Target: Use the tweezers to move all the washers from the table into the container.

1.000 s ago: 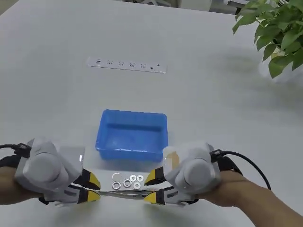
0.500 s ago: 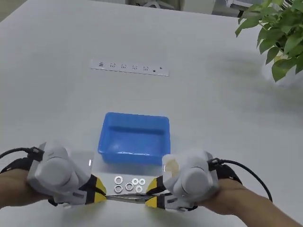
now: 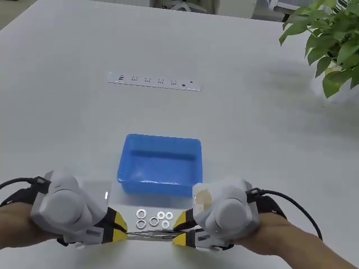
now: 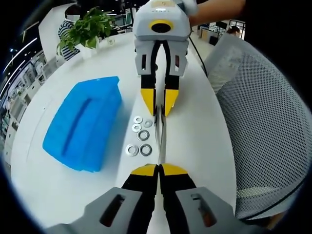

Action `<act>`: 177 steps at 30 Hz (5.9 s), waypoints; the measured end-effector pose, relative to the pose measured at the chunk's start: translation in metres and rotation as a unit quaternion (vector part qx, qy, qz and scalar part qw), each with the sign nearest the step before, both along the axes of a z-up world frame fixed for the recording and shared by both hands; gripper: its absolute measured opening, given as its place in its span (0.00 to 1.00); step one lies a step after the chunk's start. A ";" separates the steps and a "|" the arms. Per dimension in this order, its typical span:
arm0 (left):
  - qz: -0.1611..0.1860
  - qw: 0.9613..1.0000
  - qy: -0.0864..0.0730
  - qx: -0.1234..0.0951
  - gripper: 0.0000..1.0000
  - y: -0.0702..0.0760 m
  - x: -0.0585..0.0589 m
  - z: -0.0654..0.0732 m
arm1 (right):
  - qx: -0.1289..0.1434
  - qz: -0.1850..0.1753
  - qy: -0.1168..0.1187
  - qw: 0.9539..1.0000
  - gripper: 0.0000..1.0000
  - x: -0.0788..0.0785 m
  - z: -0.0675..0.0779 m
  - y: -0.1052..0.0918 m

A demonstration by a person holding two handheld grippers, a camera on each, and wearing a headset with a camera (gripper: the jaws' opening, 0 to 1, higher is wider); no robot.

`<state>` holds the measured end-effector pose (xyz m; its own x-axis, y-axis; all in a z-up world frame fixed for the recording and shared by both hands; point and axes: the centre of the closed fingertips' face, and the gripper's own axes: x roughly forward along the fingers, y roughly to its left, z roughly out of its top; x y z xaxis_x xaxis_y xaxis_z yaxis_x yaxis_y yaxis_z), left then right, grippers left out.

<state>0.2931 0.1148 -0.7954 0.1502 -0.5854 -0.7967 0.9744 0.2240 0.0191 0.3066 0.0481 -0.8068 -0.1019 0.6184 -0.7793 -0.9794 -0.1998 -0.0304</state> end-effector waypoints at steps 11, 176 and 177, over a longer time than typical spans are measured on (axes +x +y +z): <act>0.004 1.000 -0.003 -0.009 0.05 -0.005 -0.005 0.022 | 0.005 0.012 0.000 1.000 0.14 -0.007 0.001 0.007; -0.058 0.991 -0.060 -0.108 0.05 -0.075 0.021 0.101 | 0.094 -0.129 -0.003 0.987 0.33 0.015 0.031 -0.008; -0.058 0.991 -0.060 -0.107 0.05 -0.075 0.021 0.101 | 0.094 -0.128 -0.003 0.987 0.33 0.015 0.031 -0.007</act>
<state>0.3141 0.0400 -0.6944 0.1574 -0.7583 -0.6327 0.9875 0.1218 0.0997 0.3215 0.0410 -0.7759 0.0814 0.7568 -0.6485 -0.9967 0.0648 -0.0495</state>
